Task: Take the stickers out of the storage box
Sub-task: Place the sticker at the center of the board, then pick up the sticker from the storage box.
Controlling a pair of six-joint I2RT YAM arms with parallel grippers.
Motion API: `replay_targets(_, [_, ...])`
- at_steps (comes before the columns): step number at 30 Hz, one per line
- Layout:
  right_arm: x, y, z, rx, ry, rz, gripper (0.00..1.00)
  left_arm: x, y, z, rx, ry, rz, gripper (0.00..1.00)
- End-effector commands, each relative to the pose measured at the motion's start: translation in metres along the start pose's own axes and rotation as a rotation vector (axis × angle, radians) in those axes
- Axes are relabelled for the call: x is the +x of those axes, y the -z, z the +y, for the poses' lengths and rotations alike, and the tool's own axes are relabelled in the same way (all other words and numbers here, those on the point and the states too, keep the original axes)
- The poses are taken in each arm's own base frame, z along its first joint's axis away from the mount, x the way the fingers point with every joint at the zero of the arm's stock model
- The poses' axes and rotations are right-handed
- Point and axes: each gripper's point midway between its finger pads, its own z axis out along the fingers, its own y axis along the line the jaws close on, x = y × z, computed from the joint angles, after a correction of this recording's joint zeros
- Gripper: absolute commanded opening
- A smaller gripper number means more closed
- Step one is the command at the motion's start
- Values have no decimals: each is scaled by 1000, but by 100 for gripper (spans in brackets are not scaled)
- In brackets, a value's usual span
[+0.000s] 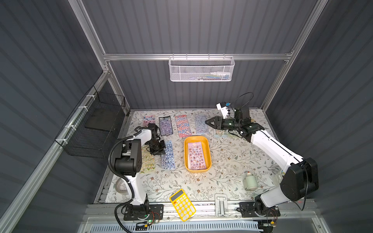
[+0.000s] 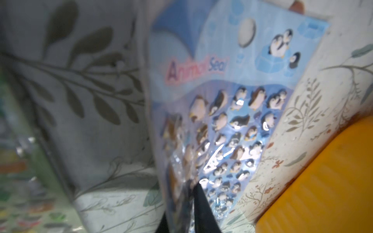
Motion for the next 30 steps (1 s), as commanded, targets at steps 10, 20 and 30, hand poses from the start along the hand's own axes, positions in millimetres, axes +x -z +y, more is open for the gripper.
replay_targets(10, [5,0,-9,30,3,6,46,-10,22,25,-191,-3,-49,42])
replay_targets(20, [9,2,-10,43,4,7,46,-20,61,2,-136,-16,-136,54])
replay_targets(30, [65,-25,-34,442,312,254,48,-15,84,-89,-23,-208,-203,56])
